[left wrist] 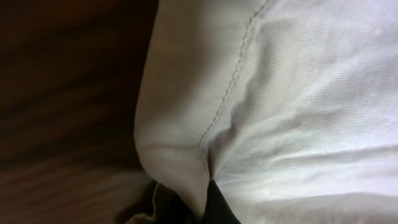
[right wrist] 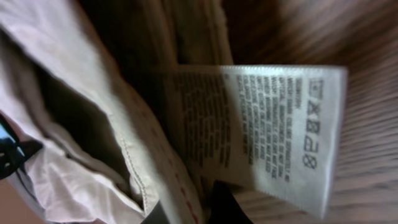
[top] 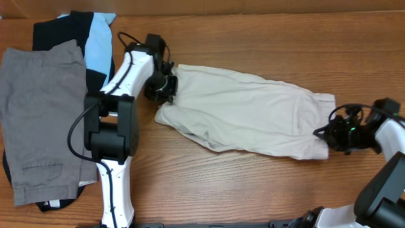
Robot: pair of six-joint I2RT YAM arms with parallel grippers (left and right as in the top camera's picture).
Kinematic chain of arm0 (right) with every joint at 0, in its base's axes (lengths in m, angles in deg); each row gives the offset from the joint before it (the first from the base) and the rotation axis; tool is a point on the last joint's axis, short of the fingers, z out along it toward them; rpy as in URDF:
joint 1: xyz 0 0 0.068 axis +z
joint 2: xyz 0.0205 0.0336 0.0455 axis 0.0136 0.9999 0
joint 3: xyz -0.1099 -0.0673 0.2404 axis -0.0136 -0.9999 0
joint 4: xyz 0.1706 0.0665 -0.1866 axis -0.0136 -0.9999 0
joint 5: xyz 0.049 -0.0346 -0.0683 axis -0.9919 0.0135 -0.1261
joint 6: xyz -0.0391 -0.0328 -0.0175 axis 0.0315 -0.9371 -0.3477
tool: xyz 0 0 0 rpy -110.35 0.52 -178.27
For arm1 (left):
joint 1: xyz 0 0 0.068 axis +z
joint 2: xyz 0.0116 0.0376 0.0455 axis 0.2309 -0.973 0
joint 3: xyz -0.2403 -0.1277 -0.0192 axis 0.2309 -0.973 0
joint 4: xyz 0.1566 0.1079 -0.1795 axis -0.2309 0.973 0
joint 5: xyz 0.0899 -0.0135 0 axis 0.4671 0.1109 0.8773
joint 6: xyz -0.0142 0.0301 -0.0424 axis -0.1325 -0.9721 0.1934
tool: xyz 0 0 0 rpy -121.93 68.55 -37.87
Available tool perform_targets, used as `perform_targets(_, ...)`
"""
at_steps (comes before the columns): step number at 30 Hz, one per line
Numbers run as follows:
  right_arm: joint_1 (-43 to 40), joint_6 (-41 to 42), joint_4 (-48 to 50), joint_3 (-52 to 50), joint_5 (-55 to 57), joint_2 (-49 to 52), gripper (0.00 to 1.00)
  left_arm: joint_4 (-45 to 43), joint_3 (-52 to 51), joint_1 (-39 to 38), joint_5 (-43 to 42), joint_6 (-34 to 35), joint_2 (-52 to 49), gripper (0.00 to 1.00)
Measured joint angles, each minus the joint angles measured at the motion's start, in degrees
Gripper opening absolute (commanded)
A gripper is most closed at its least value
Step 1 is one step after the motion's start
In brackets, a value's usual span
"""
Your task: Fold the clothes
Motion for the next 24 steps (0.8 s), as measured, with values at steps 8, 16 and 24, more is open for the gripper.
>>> perform_targets(8, 5.8, -5.5, -15.4, 17.5, 0.2, 0.2, 0.04, -0.9, 0.0, -4.5, 1.0, 4.1, 0.0, 0.04)
perform_targets(16, 26.7, -1.5, -13.0, 25.7, 0.6, 0.2, 0.04, -1.0, 0.0, -4.7, 1.1, 6.5, 0.0, 0.04)
perform_targets(24, 47.2, 7.5, -4.3, 25.9, 3.9, 0.2, 0.04, -1.1, 0.0, -4.7, 1.1, 7.3, 0.0, 0.04)
